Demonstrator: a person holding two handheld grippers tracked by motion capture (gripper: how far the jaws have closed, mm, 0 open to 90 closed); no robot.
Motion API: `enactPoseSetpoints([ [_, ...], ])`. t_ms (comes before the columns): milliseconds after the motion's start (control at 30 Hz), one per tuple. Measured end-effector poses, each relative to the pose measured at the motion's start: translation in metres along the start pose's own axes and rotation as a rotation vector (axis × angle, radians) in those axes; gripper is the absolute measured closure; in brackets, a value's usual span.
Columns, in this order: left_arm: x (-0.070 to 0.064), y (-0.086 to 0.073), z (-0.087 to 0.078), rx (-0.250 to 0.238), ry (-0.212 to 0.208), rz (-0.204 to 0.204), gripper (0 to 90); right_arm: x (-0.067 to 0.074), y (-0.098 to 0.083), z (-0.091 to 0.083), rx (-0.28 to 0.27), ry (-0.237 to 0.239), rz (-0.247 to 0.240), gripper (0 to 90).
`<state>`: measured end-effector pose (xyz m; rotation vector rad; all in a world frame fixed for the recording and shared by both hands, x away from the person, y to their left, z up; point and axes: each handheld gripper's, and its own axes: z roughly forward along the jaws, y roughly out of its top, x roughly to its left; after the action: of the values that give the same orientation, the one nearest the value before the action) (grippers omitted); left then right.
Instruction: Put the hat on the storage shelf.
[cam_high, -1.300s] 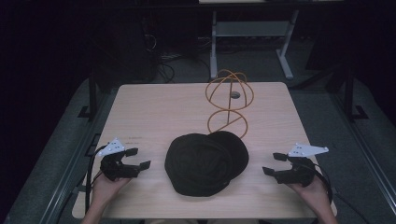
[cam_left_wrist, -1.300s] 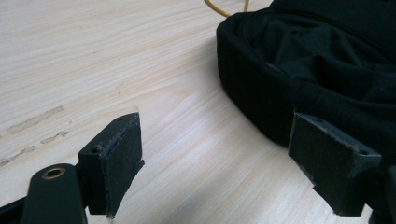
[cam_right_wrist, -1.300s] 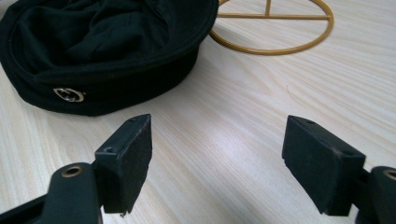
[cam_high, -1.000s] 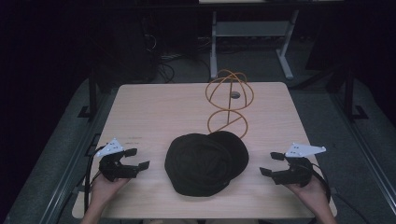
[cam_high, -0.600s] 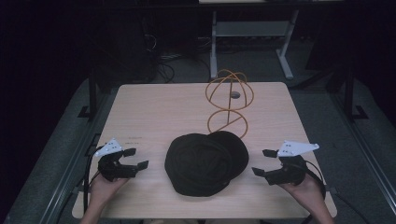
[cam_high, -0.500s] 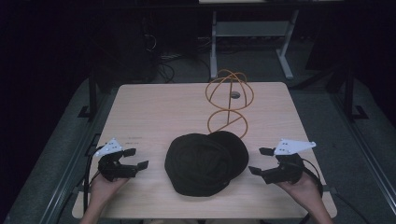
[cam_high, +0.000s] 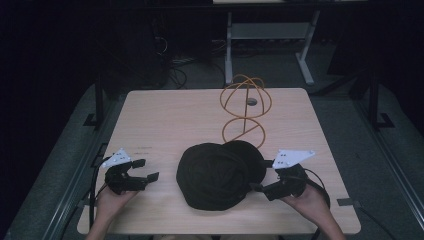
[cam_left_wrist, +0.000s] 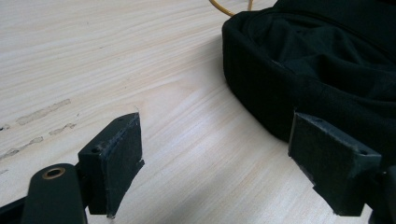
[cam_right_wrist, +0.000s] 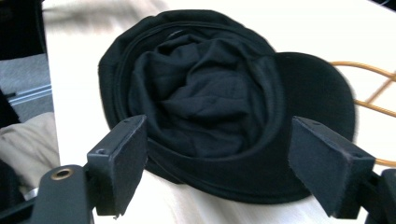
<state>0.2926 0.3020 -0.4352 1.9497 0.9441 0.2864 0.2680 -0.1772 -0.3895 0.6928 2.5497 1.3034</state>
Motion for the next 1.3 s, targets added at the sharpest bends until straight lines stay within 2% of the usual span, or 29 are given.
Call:
enactPoseSetpoints([
  [167,0.0,0.0,0.0,0.002,0.002,-0.001,17.2,0.011,0.006,0.017,0.03,0.04,-0.034,22.3],
  [400,0.001,0.0,0.0,0.008,0.0,0.002,17.2,0.02,0.012,0.031,0.056,0.07,-0.074,25.5],
  [833,0.001,-0.001,0.001,0.009,-0.003,-0.002,17.2,0.04,0.019,0.059,0.125,0.134,-0.158,37.3],
  [1067,0.001,-0.001,0.001,0.011,-0.003,-0.003,17.2,0.048,0.019,0.071,0.163,0.152,-0.192,39.8],
  [1100,0.001,-0.001,0.002,0.013,-0.004,-0.002,17.2,0.049,0.019,0.075,0.175,0.157,-0.21,41.0],
  [1300,0.001,-0.001,0.002,0.013,-0.005,-0.004,17.2,0.055,0.016,0.087,0.22,0.162,-0.221,45.6],
])
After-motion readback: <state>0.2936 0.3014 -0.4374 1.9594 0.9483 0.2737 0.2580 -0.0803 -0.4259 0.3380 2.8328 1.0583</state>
